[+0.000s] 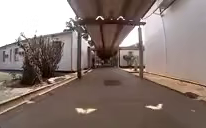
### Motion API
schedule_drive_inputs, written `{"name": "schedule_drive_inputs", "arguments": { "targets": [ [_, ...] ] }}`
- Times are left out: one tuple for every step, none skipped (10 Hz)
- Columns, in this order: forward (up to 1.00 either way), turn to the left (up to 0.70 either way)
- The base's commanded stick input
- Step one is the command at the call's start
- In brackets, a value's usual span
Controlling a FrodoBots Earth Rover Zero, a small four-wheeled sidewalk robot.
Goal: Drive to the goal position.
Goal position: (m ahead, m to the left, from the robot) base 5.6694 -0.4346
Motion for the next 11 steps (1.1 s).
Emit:
{"name": "schedule_drive_inputs", "arguments": {
  "targets": [
    [0.50,0.00],
    [0.50,0.00],
    [0.50,0.00],
    [0.50,0.00],
    [0.50,0.00],
    [0.50,0.00],
    [0.50,0.00],
    [0.50,0.00],
    [0.50,0.00],
    [0.50,0.00],
    [0.50,0.00]
  ]
}}
